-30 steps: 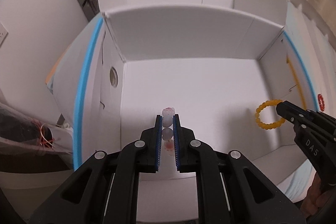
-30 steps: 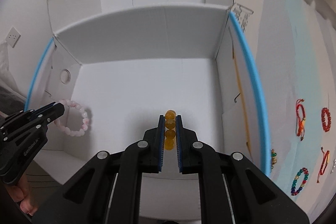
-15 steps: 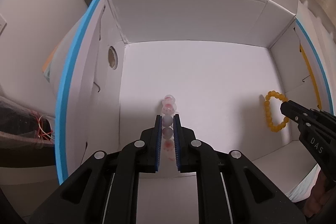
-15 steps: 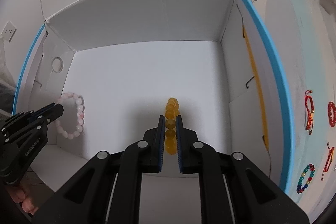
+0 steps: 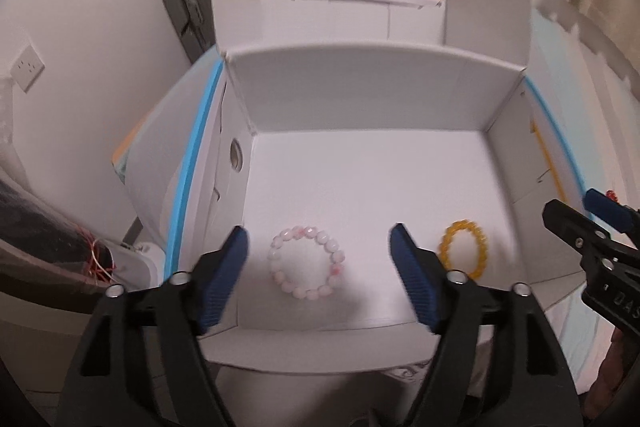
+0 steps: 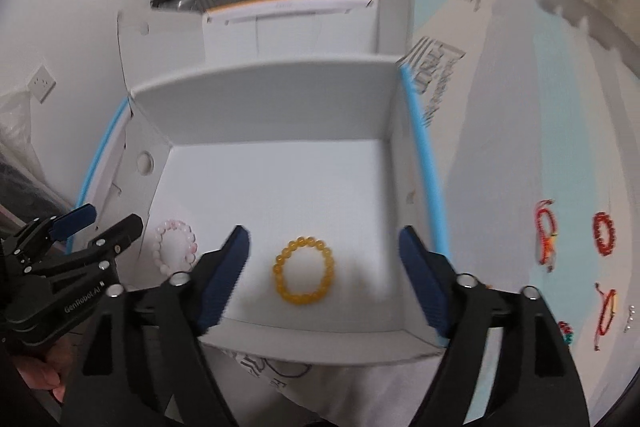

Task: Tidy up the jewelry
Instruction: 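Open both tools to drop the bracelets into the box, then move both tools back over the remaining bracelets on the bed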

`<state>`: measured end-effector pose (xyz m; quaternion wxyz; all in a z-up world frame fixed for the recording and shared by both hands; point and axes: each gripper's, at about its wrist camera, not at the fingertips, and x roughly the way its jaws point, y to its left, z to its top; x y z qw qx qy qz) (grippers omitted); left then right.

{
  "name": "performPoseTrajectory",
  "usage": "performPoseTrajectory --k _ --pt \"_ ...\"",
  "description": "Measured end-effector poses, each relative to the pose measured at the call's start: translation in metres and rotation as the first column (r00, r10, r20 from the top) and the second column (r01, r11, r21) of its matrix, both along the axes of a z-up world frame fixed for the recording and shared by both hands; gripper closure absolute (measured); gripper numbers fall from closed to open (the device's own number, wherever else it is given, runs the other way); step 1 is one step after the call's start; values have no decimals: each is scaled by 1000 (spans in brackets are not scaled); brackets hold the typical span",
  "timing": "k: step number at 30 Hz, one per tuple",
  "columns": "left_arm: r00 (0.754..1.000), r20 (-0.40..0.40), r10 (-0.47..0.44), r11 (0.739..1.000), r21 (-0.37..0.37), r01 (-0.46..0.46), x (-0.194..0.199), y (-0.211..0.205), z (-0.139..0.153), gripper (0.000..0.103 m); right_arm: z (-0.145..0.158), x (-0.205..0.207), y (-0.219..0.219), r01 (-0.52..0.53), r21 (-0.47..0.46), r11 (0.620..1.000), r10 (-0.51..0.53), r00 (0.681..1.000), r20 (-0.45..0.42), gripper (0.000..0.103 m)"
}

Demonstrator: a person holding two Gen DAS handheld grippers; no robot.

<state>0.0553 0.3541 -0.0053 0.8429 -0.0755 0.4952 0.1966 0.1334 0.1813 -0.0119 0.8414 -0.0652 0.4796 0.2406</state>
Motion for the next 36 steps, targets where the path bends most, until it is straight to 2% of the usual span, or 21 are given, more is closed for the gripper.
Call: performPoseTrajectory --k 3,6,13,19,23,29,33,36 --pt "999 45 -20 999 26 19 2 -21 19 14 22 -2 -26 49 7 999 -50 997 55 14" --pt "995 84 -51 999 23 49 6 -48 34 6 38 -2 -57 95 10 995 -95 991 91 9" --pt "974 138 -180 984 31 177 20 -134 53 6 64 -3 -153 220 -1 976 -217 965 149 7" --pt "945 154 -287 958 25 286 33 -210 55 6 69 -8 -234 317 -9 948 -311 936 166 7" --pt "926 143 -349 936 20 350 41 -253 46 6 67 -9 -282 376 -7 927 -369 914 166 7" --pt "883 108 -456 889 9 458 46 -322 21 6 48 -10 -356 456 -22 890 -448 881 154 8" --pt "857 84 -509 858 -21 512 52 -356 -7 6 25 -6 -402 502 -38 864 -494 860 131 8" --pt "847 43 -529 847 -35 531 58 -373 -32 6 5 -2 -432 529 -58 847 -521 847 110 8"
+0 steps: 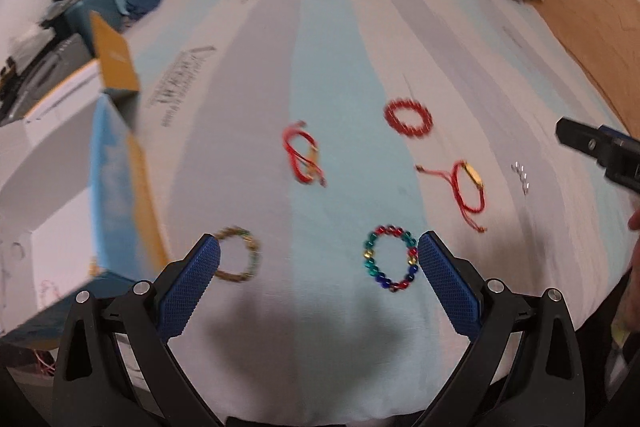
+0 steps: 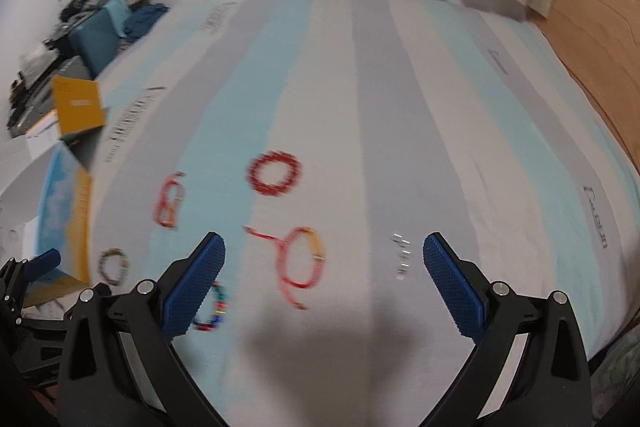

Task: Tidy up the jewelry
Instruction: 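Move both tools back over the remaining bracelets on the bed, then grasp the multicolour glass bracelet with the left tool while the right tool grasps the pearl earrings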

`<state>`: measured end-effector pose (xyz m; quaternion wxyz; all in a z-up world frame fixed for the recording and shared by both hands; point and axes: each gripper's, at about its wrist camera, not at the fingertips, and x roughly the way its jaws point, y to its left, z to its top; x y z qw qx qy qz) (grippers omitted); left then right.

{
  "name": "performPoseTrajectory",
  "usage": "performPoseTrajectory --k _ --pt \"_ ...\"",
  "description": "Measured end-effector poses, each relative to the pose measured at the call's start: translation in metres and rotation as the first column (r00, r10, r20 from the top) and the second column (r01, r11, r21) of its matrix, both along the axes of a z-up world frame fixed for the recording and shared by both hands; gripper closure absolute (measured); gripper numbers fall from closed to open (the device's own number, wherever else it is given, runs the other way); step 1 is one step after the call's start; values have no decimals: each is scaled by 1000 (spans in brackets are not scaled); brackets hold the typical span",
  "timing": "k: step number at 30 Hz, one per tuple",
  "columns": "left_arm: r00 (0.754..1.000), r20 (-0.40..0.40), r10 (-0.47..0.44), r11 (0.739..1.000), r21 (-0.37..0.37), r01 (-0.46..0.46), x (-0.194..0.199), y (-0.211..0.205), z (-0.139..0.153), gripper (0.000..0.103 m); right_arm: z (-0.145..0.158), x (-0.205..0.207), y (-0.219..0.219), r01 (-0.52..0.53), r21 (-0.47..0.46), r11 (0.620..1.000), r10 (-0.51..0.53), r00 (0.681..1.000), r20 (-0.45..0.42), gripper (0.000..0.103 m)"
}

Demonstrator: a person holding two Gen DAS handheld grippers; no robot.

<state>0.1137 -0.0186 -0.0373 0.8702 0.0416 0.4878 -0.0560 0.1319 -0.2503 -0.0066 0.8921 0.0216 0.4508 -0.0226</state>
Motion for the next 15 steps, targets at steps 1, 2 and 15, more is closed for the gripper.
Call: performPoseTrajectory --k 1,2,15 --pt "1000 -17 -3 1000 2 3 2 -5 -9 6 -8 2 -10 9 -3 1000 -9 1000 -9 8" --pt "1000 -31 -7 1000 -8 7 4 -6 -16 6 -15 4 -20 15 -5 1000 -15 1000 -16 8" --pt "993 -120 -7 1000 -31 3 22 -31 -100 15 -119 47 -103 86 8 996 -84 981 -176 21"
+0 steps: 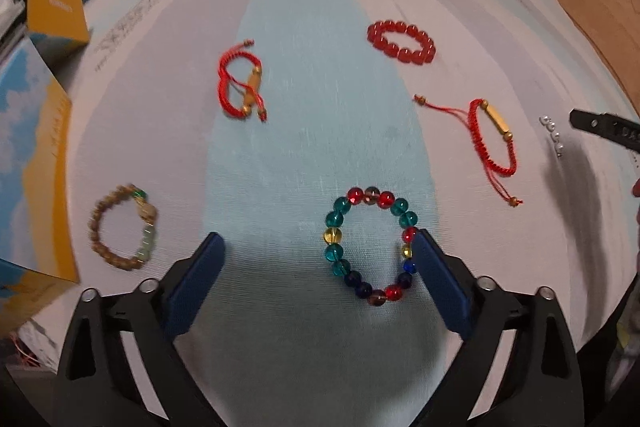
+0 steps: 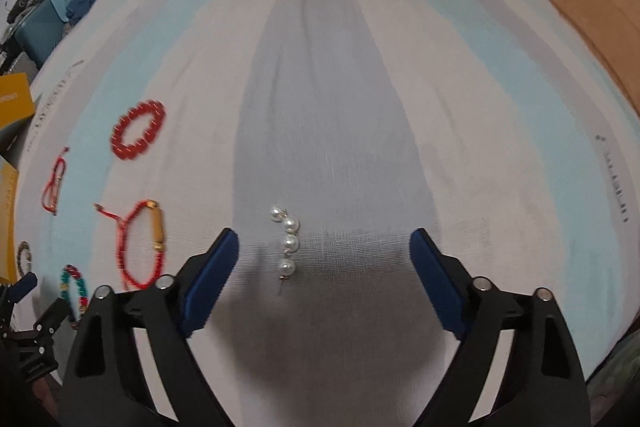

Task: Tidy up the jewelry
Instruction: 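Grasp the multicolour glass bracelet with the left tool while the right tool grasps the pearl earrings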

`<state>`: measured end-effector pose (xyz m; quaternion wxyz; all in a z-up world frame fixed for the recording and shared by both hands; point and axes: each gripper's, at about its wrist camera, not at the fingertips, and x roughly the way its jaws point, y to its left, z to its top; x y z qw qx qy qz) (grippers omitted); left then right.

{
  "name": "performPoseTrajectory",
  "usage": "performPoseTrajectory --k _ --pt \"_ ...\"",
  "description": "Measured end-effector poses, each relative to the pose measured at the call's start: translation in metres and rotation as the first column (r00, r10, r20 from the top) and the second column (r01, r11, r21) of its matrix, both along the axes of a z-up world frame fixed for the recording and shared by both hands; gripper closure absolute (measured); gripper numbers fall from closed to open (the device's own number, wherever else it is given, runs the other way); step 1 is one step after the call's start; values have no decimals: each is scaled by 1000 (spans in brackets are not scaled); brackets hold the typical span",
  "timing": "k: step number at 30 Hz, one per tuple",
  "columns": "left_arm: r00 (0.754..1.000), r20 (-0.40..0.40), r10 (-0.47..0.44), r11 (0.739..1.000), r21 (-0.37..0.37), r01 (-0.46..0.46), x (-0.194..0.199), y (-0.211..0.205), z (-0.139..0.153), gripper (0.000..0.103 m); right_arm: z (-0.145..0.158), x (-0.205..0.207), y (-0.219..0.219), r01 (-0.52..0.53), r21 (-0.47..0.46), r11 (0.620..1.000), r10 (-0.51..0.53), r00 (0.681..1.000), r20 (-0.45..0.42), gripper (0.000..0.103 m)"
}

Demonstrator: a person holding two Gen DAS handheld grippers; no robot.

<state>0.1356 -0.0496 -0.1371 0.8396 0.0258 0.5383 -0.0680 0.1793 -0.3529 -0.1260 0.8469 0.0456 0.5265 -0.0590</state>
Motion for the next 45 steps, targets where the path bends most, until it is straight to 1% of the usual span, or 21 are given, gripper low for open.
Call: performPoseTrajectory --k 2,4,6,10,12,13,15,16,18,19,20,21,22,24,25,26,27,29,34,45 --pt "1000 -12 -1 1000 2 1 1 -1 -7 18 -10 4 1 -6 6 1000 6 1000 -14 22" --pt "1000 -23 -11 1000 21 12 2 -3 -16 19 -19 6 4 -15 13 1000 15 1000 -26 24" --pt "1000 -19 -13 1000 23 13 2 -3 -20 18 -27 8 7 -20 18 1000 20 999 -36 28" --pt "1000 -21 -4 1000 20 5 2 -1 -23 21 -38 7 13 -18 4 1000 18 999 -41 29" --pt "1000 -19 -1 1000 24 1 2 0 -24 26 -38 6 13 -15 12 1000 15 999 -36 36" --pt "1000 -19 0 1000 27 0 2 0 -23 28 -37 5 13 -18 13 1000 19 999 -34 38" --pt "1000 -16 -1 1000 30 2 1 -1 -23 36 -37 3 17 -30 3 1000 31 999 -33 47" --pt "1000 -16 1 999 32 -1 1 -1 -22 38 -37 2 18 -34 0 999 34 999 -33 50" --pt "1000 -20 1 999 33 -1 2 -2 -21 49 -35 -3 18 -37 0 999 37 999 -33 59" --pt "1000 -21 -2 999 37 3 1 -3 -20 52 -35 -5 18 -36 0 999 36 999 -34 62" --pt "1000 -24 -8 999 41 9 1 -5 -19 60 -35 -6 19 -35 -1 999 35 999 -35 67" --pt "999 -29 -16 999 41 17 0 -8 -19 70 -35 -8 20 -35 -1 999 35 999 -37 71" --pt "999 -31 -19 999 42 20 0 -9 -18 75 -33 -8 23 -32 0 999 32 999 -39 74" --pt "999 -42 -21 999 48 23 2 -11 -18 87 -32 -9 25 -29 -6 1000 29 999 -44 83" --pt "999 -47 -20 999 45 22 2 -11 -18 90 -31 -5 26 -28 -6 1000 28 999 -46 85" --pt "998 -52 -19 999 44 21 3 -10 -18 92 -30 -5 27 -26 -5 1000 25 999 -46 90" --pt "998 -57 -21 999 42 23 4 -10 -17 92 -29 -5 27 -23 -3 1000 23 999 -46 92" --pt "998 -60 -23 999 39 26 4 -9 -15 94 -27 -4 27 -18 6 1000 19 999 -45 92" --pt "998 -58 -18 999 35 20 3 -6 -10 94 -22 -5 28 -10 15 1000 10 999 -35 92" --pt "1000 -24 -7 999 33 8 0 -1 13 94 8 -14 28 -2 17 1000 2 1000 14 92"
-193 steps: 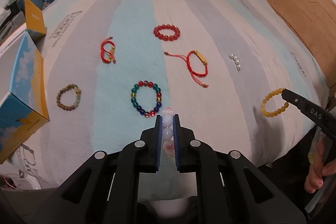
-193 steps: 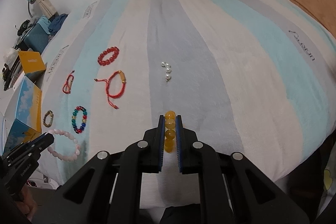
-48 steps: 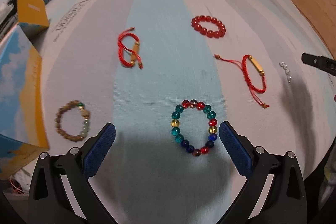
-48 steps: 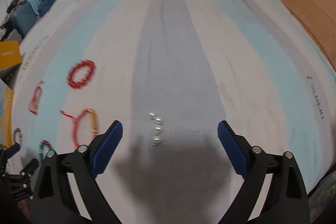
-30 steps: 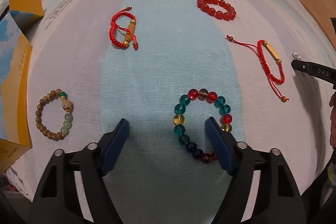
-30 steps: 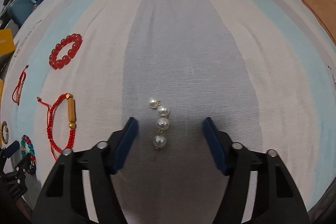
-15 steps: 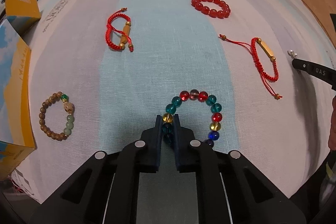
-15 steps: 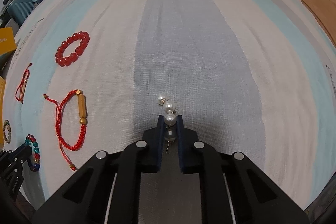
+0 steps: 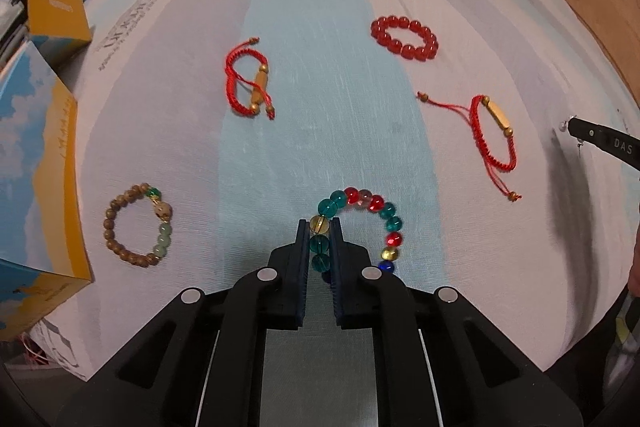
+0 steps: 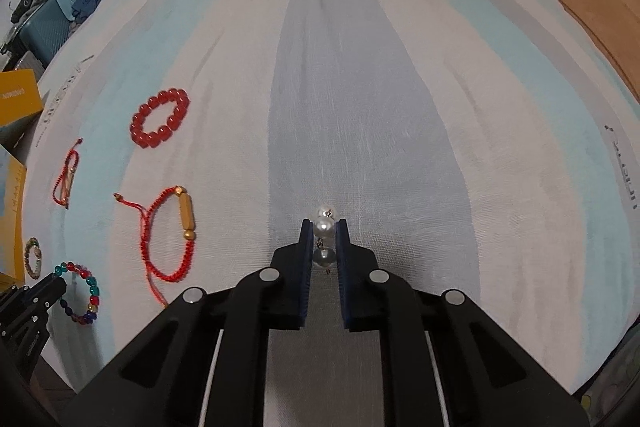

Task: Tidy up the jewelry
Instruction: 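Grasp the multicolour glass bracelet with the left tool while the right tool grasps the pearl earrings, then carry the glass bracelet and pearl earrings with both tools into the box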

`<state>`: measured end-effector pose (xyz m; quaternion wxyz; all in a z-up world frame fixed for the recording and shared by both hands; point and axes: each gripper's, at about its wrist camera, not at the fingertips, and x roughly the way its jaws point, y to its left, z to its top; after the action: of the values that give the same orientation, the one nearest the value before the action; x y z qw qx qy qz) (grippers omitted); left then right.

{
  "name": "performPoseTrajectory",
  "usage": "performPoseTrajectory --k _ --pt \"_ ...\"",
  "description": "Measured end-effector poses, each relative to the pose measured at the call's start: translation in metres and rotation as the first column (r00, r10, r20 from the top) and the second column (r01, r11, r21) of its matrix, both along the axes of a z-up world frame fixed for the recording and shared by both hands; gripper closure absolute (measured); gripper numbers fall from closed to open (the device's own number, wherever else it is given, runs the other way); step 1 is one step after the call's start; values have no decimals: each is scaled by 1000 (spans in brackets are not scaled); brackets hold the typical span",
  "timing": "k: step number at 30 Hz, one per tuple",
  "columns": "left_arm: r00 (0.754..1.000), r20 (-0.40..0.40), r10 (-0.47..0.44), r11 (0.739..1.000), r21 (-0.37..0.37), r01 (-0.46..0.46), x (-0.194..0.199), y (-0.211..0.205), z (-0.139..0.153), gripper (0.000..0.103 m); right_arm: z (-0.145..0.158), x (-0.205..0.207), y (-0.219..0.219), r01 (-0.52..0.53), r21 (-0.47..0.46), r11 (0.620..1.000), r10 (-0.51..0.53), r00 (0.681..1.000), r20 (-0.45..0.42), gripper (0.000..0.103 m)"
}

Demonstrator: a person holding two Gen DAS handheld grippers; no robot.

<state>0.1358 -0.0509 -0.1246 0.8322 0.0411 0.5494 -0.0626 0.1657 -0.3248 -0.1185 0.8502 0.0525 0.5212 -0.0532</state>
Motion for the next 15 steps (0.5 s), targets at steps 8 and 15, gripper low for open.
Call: performPoseTrajectory --k 8,15 --pt "1000 14 8 1000 -11 -8 4 4 20 94 23 -6 -1 11 8 1000 -11 1000 29 92" --pt "999 33 19 1000 -22 -18 7 14 43 94 43 -12 8 10 7 1000 -11 999 53 92"
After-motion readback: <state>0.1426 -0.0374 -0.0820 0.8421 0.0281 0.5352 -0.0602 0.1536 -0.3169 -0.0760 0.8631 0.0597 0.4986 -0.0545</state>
